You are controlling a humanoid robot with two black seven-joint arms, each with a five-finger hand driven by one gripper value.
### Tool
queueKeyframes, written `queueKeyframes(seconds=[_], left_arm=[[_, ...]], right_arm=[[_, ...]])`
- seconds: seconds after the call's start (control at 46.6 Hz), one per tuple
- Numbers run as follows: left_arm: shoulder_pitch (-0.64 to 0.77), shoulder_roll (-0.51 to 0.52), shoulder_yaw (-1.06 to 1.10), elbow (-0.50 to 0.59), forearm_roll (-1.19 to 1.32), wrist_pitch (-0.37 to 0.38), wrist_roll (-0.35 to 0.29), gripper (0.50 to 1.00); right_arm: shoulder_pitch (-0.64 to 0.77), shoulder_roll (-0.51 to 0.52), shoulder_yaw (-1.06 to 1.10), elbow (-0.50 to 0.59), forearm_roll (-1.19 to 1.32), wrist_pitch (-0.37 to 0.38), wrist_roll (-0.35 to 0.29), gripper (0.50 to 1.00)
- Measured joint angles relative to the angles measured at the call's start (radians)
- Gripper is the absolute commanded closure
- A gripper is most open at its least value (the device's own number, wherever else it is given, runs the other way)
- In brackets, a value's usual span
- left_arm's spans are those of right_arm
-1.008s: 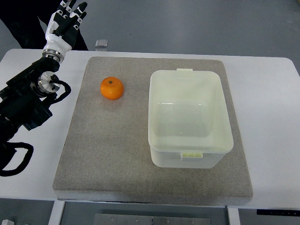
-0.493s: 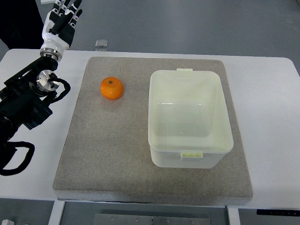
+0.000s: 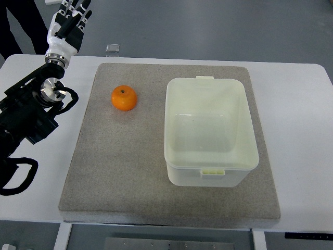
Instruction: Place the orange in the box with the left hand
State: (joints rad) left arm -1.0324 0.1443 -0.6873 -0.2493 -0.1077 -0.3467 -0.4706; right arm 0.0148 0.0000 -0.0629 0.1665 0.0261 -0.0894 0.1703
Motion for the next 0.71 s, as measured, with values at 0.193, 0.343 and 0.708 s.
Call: queueKeyframes(seconds=[0.193,0.343,0.708], left_arm=[[0.004,0.003,0.002,-0.008,0.003,0.000,0.000,0.508],[0.020,0.010,0.003,-0.046,0.004,0.000,0.000,0.510],[0.017,0.030,0.009,-0.050,0.012,0.074,0.001,0.510]], right_arm=[[-0.001,0.000,0.000,0.000,0.000,0.000,0.000,0.568],[0.000,0.000,0.000,0.001,0.000,0.000,0.000,0.568],[0.000,0.000,0.000,0.000,0.000,0.000,0.000,0.568]])
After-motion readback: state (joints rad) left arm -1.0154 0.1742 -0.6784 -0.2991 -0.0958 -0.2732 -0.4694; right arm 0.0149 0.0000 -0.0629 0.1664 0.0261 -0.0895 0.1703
